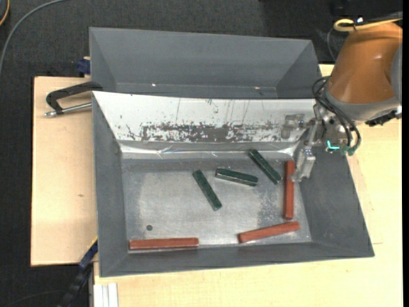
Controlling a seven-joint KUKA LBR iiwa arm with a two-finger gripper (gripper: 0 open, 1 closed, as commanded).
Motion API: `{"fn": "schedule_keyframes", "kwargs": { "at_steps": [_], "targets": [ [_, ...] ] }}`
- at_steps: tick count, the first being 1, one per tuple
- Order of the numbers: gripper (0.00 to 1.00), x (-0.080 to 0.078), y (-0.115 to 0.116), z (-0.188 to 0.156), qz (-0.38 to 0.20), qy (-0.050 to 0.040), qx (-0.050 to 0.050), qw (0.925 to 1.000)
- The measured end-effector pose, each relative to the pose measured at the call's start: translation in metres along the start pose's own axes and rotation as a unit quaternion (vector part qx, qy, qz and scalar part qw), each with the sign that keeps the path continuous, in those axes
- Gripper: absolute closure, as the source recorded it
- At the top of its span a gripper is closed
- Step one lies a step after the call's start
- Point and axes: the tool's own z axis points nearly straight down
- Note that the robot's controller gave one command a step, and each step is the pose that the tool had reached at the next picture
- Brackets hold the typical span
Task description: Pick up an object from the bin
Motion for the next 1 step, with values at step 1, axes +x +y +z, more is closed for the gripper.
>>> {"fn": "schedule_keyframes", "kwargs": {
  "at_steps": [1],
  "targets": [
    [0.00, 0.0327, 0.0436, 0.1181, -0.087, 0.0006, -0.001, 0.9962]
  ]
}}
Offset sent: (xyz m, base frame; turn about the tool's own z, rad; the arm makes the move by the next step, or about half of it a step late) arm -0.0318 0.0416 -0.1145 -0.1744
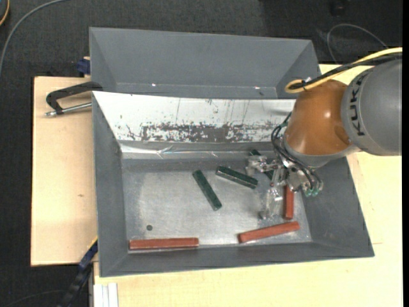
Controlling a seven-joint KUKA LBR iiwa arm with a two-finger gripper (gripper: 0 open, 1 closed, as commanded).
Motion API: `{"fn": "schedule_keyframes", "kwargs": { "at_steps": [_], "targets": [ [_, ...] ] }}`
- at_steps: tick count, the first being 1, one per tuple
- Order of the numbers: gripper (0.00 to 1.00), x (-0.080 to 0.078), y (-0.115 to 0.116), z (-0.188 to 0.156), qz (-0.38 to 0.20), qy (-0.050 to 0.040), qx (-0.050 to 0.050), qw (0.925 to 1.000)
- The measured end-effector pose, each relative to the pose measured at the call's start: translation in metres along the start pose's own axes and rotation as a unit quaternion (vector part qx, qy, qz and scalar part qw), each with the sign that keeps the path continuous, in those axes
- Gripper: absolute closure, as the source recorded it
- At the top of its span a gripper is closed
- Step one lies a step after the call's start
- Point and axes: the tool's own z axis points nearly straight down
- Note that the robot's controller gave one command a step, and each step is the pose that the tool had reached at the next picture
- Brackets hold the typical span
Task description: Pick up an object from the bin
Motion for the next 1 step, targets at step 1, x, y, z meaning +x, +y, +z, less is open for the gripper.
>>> {"fn": "schedule_keyframes", "kwargs": {
  "at_steps": [1],
  "targets": [
    [0.00, -0.0385, -0.0036, -0.0020, 0.054, -0.0077, 0.002, 0.9985]
  ]
}}
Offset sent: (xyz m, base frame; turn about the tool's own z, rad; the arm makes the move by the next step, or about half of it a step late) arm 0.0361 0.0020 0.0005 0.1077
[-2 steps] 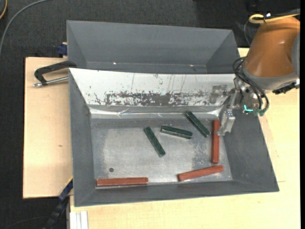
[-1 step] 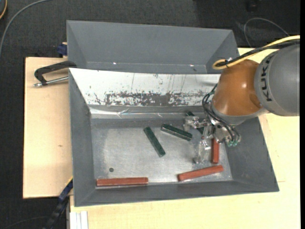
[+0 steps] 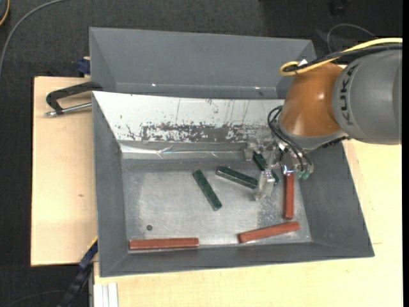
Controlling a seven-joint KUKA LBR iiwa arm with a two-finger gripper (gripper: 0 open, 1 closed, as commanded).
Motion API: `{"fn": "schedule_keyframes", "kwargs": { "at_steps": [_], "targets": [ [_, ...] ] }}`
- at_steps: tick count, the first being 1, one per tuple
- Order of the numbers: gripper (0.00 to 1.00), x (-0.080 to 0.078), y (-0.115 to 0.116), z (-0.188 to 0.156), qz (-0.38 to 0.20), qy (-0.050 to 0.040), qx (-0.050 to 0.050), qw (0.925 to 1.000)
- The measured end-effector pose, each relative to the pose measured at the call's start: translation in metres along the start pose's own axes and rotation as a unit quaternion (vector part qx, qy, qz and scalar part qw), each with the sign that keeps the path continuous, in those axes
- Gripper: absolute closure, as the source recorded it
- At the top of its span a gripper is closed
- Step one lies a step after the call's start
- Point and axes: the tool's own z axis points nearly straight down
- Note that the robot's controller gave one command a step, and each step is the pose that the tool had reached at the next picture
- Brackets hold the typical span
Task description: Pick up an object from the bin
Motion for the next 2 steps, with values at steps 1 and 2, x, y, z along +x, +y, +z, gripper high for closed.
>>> {"fn": "schedule_keyframes", "kwargs": {
  "at_steps": [1, 2],
  "targets": [
    [1.00, 0.001, 0.000, 0.000, 0.000, 0.0012, 0.000, 1.0000],
    [1.00, 0.000, 0.002, -0.148, 0.024, -0.0004, 0.000, 0.9997]
  ]
}}
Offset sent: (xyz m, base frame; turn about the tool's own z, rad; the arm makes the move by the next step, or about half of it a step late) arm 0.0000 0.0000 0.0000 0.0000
